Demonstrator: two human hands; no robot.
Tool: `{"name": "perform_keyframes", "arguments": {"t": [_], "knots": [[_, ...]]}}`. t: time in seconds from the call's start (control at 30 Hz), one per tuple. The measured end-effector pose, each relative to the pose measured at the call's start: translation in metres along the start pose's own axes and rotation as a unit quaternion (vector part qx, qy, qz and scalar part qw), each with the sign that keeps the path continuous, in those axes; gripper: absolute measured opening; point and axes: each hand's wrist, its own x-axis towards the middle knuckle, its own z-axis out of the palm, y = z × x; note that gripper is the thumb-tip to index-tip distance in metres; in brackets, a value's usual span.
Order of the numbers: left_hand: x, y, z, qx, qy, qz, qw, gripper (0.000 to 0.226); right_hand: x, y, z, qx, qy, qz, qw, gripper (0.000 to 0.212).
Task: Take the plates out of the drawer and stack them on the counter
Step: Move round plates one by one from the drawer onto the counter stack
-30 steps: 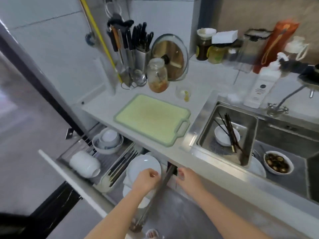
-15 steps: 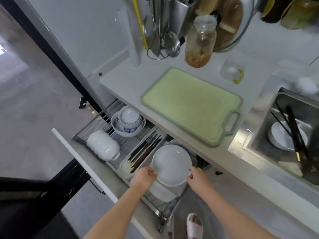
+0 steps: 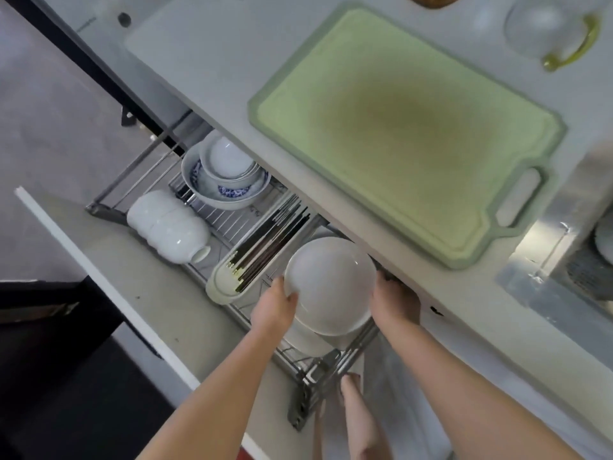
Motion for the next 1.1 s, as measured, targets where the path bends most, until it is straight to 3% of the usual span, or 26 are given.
{"name": "perform_keyframes", "arguments": {"t": [0.3, 0.67, 0.87, 1.1], "knots": [[0.005, -0.007, 0.001, -0.02, 0.005, 0.02, 1.0, 0.028, 0.0, -0.003, 0.014, 0.066, -0.003, 0.029, 0.997, 0.035], [-0.011, -0.012, -0.023, -0.082, 0.002, 0.046, 0.996, 0.039, -0.033, -0.009, 0.002, 0.133, 0.009, 0.052, 0.99, 0.03], [-0.042, -0.015, -0.052, -0.114, -0.003, 0.074, 0.991, 0.037, -0.076, -0.009, -0.017, 0.278, 0.074, 0.032, 0.957, 0.026], [-0.091, -0.012, -0.072, -0.158, -0.003, 0.11, 0.981, 0.032, -0.133, -0.001, -0.033, 0.35, 0.107, 0.022, 0.93, 0.019]]}}
